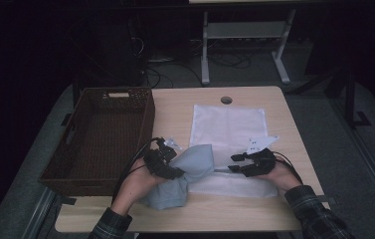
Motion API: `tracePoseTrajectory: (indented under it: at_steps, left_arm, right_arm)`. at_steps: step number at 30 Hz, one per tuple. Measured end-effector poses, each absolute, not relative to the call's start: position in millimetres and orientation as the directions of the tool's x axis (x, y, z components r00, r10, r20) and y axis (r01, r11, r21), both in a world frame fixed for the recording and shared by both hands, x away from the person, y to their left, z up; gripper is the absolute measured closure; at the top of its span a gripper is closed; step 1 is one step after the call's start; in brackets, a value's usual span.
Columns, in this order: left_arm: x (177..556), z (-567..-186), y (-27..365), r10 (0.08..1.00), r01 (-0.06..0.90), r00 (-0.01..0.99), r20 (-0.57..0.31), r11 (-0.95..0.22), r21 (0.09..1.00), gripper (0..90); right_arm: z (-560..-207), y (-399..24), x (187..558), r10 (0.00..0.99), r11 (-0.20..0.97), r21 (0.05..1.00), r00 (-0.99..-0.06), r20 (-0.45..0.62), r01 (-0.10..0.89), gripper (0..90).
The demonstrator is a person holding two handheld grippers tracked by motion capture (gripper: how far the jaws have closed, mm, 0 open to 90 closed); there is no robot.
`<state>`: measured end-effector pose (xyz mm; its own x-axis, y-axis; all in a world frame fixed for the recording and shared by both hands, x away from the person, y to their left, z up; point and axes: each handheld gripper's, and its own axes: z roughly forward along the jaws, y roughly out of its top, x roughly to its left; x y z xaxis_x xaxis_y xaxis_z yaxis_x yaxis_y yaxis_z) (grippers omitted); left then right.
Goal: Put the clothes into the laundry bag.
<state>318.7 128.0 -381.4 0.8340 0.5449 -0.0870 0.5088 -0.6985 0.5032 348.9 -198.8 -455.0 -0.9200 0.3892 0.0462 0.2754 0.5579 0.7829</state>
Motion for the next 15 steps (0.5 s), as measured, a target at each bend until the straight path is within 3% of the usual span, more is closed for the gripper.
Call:
tracePoseTrajectory:
  at_steps: [10, 15]
  left_arm:
    - [319, -382, 128, 0.543, 0.511, 0.834, -0.096, -0.696, 0.504, 65.0]
    - [319, -381, 130, 0.545, 0.512, 0.833, -0.096, -0.692, 0.509, 65.0]
  right_arm:
    - [-473, -189, 362, 0.403, 0.586, 0.744, -0.912, 0.076, 0.321, 55.7]
    - [-472, -191, 358, 0.406, 0.61, 0.735, -0.913, 0.03, 0.295, 54.0]
